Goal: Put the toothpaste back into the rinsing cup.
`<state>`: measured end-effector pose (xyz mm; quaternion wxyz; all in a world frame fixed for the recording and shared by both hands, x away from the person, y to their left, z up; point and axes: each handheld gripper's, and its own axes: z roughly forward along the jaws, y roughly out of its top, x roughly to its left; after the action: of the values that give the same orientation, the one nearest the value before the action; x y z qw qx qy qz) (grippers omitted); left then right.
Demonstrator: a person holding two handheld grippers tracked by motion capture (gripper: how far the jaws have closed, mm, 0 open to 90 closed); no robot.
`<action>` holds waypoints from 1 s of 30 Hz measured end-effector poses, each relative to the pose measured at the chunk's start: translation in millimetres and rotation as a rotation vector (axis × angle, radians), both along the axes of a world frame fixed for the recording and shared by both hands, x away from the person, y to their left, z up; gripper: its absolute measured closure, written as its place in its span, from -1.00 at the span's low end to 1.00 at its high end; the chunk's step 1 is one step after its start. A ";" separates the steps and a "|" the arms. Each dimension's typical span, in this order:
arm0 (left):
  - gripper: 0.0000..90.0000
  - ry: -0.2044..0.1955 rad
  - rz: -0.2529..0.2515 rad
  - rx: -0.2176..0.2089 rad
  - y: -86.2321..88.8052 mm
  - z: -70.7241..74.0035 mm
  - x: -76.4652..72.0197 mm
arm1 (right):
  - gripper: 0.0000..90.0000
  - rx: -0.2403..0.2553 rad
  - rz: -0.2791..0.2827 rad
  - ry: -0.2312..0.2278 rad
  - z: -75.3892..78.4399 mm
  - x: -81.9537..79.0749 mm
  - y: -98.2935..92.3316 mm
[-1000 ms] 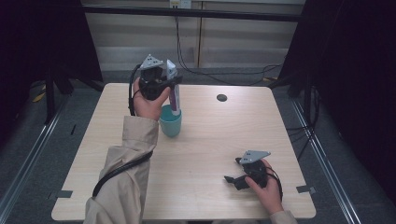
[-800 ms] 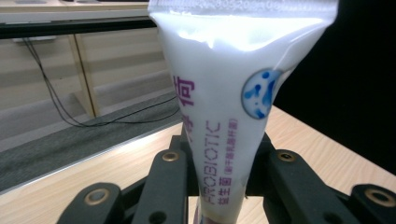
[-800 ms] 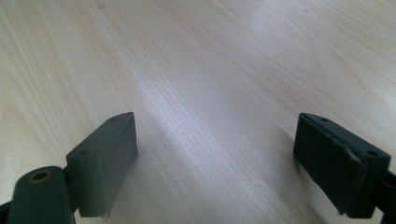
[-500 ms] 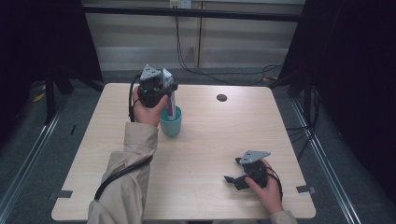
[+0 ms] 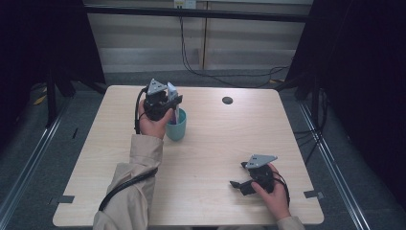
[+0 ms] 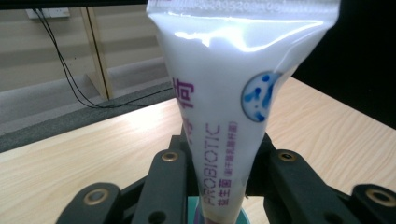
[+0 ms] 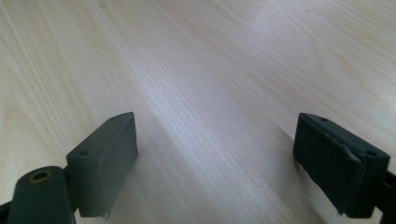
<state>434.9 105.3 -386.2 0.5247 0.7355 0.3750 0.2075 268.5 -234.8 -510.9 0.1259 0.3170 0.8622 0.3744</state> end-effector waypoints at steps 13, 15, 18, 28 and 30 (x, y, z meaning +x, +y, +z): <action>0.67 0.019 0.006 0.005 -2.2 -19.5 -2.8 | -0.71 0.000 0.000 0.000 0.0 -0.1 0.0; 0.66 0.023 0.009 0.001 -2.5 -20.6 -3.1 | -0.71 0.000 0.000 0.000 0.0 -0.1 0.0; 0.65 0.025 0.009 0.004 -2.3 -23.2 -4.8 | -0.71 0.000 -0.001 0.001 0.0 -0.1 0.1; 0.63 0.027 0.007 0.000 -1.8 -28.2 -8.9 | -0.71 0.000 -0.001 0.002 0.0 -0.3 0.1; 0.63 0.028 0.006 -0.001 -0.8 -28.5 -9.4 | -0.71 0.000 -0.001 0.002 0.1 -0.3 0.1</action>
<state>425.5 104.5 -414.7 0.5192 0.7369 0.3847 0.1985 268.2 -234.6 -510.8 0.1254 0.3179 0.8622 0.3739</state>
